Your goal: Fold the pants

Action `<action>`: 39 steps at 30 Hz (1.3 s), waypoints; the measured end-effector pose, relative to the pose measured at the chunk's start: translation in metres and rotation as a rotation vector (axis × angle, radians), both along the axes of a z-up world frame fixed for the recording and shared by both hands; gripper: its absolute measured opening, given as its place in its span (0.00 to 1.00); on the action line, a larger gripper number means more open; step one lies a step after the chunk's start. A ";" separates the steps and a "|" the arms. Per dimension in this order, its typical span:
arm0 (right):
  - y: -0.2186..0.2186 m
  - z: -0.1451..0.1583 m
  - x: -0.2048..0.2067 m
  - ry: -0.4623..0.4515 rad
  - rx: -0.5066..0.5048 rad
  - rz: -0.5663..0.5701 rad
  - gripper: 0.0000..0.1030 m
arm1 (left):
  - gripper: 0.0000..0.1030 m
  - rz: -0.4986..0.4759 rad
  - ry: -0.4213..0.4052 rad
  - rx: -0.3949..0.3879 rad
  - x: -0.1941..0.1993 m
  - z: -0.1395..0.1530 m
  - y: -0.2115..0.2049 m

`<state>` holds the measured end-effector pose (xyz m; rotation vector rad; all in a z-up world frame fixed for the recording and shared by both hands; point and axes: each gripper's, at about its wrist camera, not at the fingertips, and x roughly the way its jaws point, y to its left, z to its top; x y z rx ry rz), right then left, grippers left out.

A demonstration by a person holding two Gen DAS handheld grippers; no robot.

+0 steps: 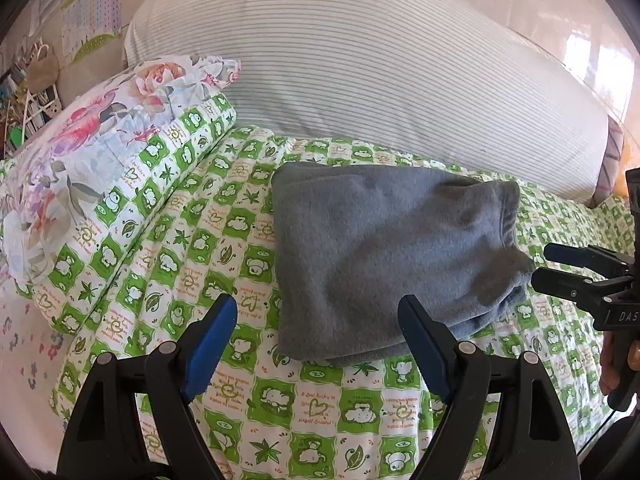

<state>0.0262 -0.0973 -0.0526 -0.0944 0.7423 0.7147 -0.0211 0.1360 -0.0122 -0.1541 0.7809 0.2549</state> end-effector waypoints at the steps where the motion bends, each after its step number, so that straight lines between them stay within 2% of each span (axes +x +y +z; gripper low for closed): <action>1: 0.000 0.000 0.000 0.000 0.000 0.001 0.84 | 0.81 -0.001 -0.001 0.004 0.000 0.000 0.000; 39: 0.002 0.001 -0.001 -0.002 0.006 0.005 0.84 | 0.81 -0.014 -0.003 0.018 0.002 0.002 -0.001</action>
